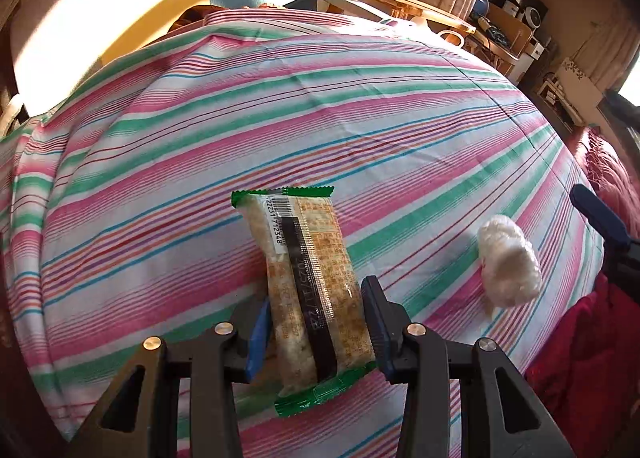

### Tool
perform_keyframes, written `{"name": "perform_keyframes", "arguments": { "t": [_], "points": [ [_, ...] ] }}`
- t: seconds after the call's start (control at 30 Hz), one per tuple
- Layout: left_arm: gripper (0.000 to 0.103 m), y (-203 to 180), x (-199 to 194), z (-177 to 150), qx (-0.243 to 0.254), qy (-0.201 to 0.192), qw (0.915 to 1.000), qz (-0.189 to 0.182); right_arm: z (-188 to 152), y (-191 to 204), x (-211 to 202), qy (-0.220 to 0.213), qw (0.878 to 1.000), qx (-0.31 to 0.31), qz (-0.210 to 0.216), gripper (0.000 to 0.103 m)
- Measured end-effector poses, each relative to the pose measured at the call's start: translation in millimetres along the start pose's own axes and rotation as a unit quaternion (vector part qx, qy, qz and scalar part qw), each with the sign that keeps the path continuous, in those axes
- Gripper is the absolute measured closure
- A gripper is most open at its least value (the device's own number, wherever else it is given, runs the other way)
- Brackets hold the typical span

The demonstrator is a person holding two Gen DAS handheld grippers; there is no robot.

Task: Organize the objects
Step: 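Grasp the plastic-wrapped cracker bar with the left tool and lift it, then grasp the clear plastic bundle with the right tool while the left tool holds the cracker bar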

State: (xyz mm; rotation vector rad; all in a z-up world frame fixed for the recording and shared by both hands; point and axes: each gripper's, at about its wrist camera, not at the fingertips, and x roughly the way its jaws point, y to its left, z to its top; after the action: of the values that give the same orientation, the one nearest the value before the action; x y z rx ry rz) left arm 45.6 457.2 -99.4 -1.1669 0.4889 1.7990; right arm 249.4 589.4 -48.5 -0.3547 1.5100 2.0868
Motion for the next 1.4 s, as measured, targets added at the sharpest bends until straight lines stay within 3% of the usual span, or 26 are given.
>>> {"name": "perform_keyframes", "arguments": {
  "t": [0.17, 0.23, 0.43, 0.7, 0.77, 0.83, 0.87, 1.0, 1.13, 1.3, 1.4],
  "points": [
    [0.060, 18, -27, -43, -0.001, -0.020, 0.9998, -0.006, -2, 1, 10, 0.021, 0.999, -0.008, -0.041, 0.031],
    [0.060, 24, -36, -58, -0.003, -0.029, 0.9995, -0.009, -2, -1, 17, 0.033, 0.996, -0.010, -0.080, 0.031],
    [0.060, 28, -46, -80, 0.008, -0.046, 0.9988, -0.018, -8, -6, 46, 0.086, 0.974, -0.034, -0.206, 0.032],
    [0.059, 27, -47, -92, 0.029, -0.074, 0.9967, -0.019, -18, -8, 72, 0.129, 0.945, -0.076, -0.290, 0.038],
    [0.058, 29, -46, -92, 0.024, -0.076, 0.9965, -0.023, -22, -8, 79, 0.144, 0.939, -0.088, -0.300, 0.043],
    [0.058, 29, -46, -92, 0.024, -0.079, 0.9963, -0.023, -28, -4, 88, 0.155, 0.927, -0.125, -0.318, 0.063],
    [0.058, 29, -46, -92, 0.026, -0.080, 0.9962, -0.023, -32, 1, 91, 0.158, 0.923, -0.147, -0.320, 0.067],
    [0.061, 33, -48, -93, 0.019, -0.083, 0.9960, -0.030, -51, 19, 102, 0.186, 0.925, -0.208, -0.257, 0.068],
    [0.063, 37, -53, -90, 0.005, -0.072, 0.9971, -0.024, -68, 25, 117, 0.217, 0.902, -0.262, -0.265, 0.068],
    [0.063, 34, -76, -98, 0.013, -0.087, 0.9961, -0.006, -69, 22, 117, 0.220, 0.901, -0.267, -0.261, 0.068],
    [0.063, 32, -96, -101, 0.014, -0.105, 0.9943, 0.002, -72, 30, 121, 0.219, 0.892, -0.288, -0.270, 0.066]
  ]
}}
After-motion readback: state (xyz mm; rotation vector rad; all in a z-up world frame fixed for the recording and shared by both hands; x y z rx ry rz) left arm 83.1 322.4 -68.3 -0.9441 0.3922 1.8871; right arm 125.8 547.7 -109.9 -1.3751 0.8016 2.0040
